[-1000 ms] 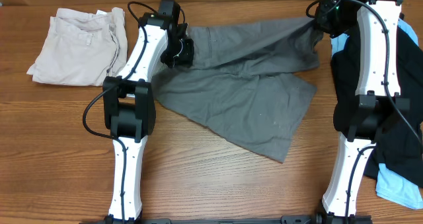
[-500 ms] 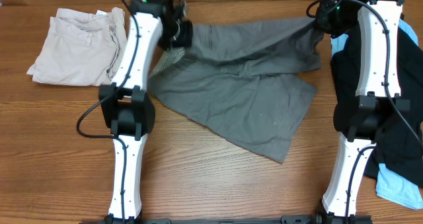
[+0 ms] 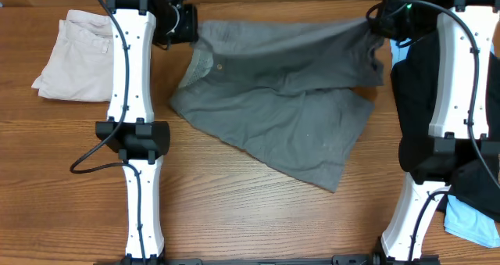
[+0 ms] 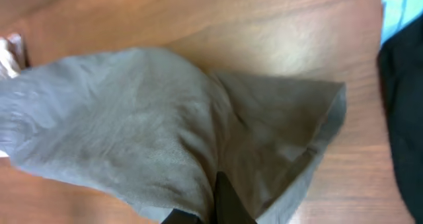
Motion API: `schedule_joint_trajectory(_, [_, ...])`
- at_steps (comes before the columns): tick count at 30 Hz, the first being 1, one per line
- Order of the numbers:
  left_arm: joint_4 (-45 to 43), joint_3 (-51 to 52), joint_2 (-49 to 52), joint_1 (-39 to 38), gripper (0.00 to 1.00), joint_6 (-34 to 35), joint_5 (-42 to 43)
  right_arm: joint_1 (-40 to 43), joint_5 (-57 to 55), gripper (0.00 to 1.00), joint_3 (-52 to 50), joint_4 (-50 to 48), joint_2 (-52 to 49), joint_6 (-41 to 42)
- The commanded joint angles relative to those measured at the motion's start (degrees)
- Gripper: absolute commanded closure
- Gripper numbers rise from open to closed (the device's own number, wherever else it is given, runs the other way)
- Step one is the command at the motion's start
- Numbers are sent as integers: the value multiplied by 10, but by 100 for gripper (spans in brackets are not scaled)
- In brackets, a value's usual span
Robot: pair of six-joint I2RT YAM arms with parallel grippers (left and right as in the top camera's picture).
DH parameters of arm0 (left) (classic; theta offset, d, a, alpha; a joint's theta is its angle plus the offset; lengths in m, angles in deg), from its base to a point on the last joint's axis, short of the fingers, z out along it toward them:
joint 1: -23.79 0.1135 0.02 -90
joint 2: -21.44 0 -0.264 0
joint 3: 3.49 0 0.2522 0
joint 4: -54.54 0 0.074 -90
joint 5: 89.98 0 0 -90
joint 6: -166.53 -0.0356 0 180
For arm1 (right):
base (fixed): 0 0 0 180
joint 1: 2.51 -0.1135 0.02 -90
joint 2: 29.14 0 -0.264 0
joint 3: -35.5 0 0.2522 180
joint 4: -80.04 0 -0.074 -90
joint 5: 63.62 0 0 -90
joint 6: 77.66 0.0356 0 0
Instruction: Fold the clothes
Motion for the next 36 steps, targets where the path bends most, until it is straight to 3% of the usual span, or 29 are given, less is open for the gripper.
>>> schedule_joint_trajectory(1, [4,-13,-5,33,96,-27,13,-23,-55,96,-62,0,25,31])
schedule_joint_trajectory(10, [4,-9,-5,47,96,-57,21,-60,-132,96,-261,-4,123,76])
schedule_joint_trajectory(18, [4,37,-14,43,96,-64,-14,-84,-110,96,-408,-50,138,83])
schedule_joint_trajectory(25, [4,168,-88,42,96,-68,-82,-104,-92,96,-446,-61,138,83])
schedule_joint_trajectory(36, [4,418,-228,47,96,-74,-144,-116,-84,96,-447,-1,139,83])
